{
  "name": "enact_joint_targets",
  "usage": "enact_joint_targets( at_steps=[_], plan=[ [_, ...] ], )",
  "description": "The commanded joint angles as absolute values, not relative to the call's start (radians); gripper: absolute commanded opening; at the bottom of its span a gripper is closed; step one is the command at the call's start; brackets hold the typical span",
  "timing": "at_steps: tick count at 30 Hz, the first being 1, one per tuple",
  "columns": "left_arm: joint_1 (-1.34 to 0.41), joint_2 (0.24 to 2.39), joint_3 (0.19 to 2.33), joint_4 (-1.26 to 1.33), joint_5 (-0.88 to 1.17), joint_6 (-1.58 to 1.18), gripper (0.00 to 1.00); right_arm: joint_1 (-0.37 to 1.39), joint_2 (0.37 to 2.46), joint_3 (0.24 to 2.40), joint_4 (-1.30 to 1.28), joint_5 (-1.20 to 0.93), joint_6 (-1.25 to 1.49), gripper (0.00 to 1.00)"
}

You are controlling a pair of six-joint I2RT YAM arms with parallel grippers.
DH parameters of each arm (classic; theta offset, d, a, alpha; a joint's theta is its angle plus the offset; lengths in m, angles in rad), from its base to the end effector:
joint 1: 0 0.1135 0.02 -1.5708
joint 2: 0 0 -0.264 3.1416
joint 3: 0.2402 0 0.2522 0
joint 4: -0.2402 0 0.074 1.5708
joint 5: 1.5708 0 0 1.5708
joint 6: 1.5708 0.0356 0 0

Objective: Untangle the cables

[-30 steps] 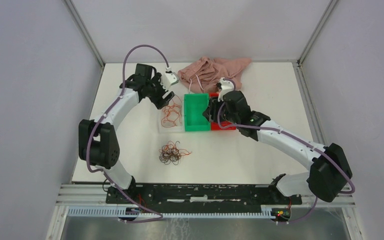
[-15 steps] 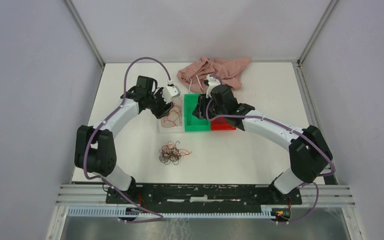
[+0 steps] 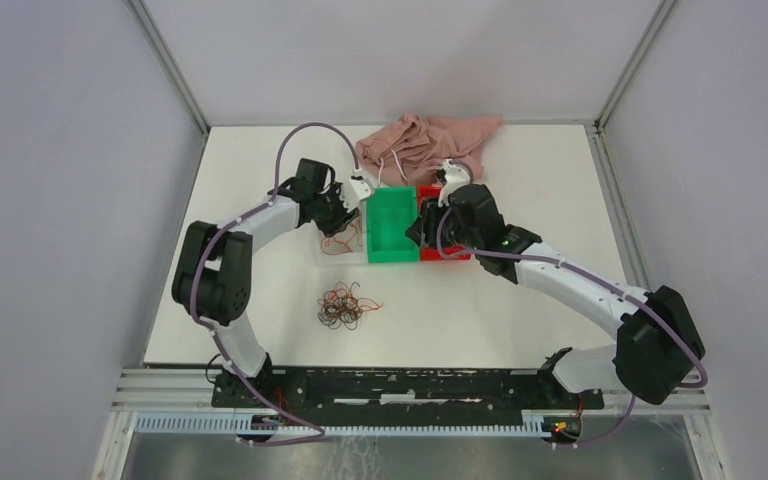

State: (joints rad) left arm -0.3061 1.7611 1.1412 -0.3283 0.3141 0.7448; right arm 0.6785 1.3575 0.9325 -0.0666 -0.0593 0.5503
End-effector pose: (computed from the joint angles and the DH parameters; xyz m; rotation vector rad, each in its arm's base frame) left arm 0.3467 -0.1211 0.1916 1.3434 2.0669 -0.2082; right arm 0.2389 0.1953 0.2735 -0.1770 2.1574 0.7997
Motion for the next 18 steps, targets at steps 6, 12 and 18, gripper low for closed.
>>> enact_joint_targets(
  at_steps=[6, 12, 18],
  plan=[
    [-0.302, 1.712, 1.347, -0.479, 0.461, 0.675, 0.78, 0.81, 1.395, 0.922, -0.075, -0.22, 0.455, 0.51],
    [-0.293, 1.581, 1.463, -0.686, 0.625, 0.692, 0.99, 0.945, 1.567, 1.025, -0.183, -0.338, 0.282, 0.57],
    [-0.236, 1.509, 1.497, -0.723, 0.707, 0.602, 1.0, 0.962, 1.682, 1.169, -0.423, -0.332, -0.094, 0.59]
  ],
)
